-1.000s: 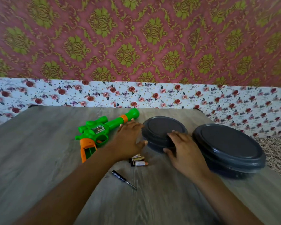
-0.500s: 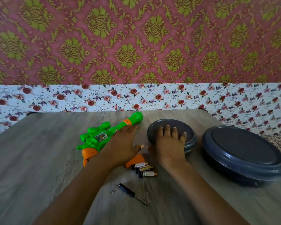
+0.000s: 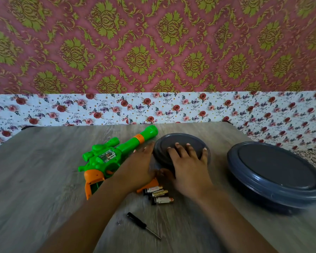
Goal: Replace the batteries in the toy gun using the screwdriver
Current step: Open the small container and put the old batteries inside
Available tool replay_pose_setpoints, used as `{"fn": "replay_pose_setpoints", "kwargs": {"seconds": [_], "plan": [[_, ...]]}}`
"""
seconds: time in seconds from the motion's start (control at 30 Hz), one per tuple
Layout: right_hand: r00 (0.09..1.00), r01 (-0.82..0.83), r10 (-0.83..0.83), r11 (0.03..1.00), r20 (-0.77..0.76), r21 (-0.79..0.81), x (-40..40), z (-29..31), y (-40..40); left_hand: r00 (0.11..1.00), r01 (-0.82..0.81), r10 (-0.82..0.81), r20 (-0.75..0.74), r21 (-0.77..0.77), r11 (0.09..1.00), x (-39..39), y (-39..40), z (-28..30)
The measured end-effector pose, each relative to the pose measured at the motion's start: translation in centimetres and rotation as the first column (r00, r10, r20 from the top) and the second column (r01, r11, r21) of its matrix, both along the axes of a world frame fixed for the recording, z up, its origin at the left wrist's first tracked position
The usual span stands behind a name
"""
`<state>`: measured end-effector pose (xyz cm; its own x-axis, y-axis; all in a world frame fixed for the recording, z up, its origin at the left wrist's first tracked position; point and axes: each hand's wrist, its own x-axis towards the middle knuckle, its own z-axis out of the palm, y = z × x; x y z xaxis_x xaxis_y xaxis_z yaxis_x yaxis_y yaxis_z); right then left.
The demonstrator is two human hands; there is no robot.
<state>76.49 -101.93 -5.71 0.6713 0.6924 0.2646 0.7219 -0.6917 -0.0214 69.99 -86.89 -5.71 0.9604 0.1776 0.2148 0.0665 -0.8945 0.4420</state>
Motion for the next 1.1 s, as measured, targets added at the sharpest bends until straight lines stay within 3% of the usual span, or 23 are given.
{"fn": "replay_pose_setpoints", "kwargs": {"seconds": [0.2, 0.33, 0.43, 0.53, 0.63, 0.83, 1.1], "plan": [[0.999, 0.036, -0.036, 0.999, 0.040, -0.017, -0.4, -0.2, 0.5, 0.999, -0.034, 0.033, -0.022, -0.047, 0.998, 0.2, 0.0, -0.5], [0.985, 0.020, -0.008, 0.997, 0.171, -0.069, -0.4, -0.8, 1.1, 0.997, -0.064, 0.065, -0.035, 0.019, 0.998, 0.6, 0.0, -0.6], [0.974, -0.023, 0.024, 1.000, 0.225, -0.007, -0.7, -0.4, 1.4, 0.991, -0.127, 0.131, -0.041, 0.096, 0.987, 0.7, -0.2, -0.4], [0.959, -0.088, 0.039, 0.983, 0.282, 0.163, -0.8, 0.3, 1.5, 0.982, -0.181, 0.186, -0.037, 0.115, 0.977, 0.8, -0.5, -0.4], [0.968, -0.089, 0.038, 0.976, 0.249, 0.198, -1.0, 0.8, 1.5, 0.979, -0.202, 0.205, -0.014, 0.120, 0.972, 0.7, -0.7, -0.6], [0.994, -0.090, 0.088, 0.996, 0.070, 0.021, -1.4, 1.0, 1.1, 0.975, -0.218, 0.221, -0.012, 0.115, 0.969, 0.3, -0.8, -0.8], [0.987, -0.090, 0.102, 0.991, 0.124, -0.102, -1.7, 1.2, 1.7, 0.976, -0.209, 0.213, -0.031, 0.115, 0.971, 0.4, -1.1, -1.4]]}}
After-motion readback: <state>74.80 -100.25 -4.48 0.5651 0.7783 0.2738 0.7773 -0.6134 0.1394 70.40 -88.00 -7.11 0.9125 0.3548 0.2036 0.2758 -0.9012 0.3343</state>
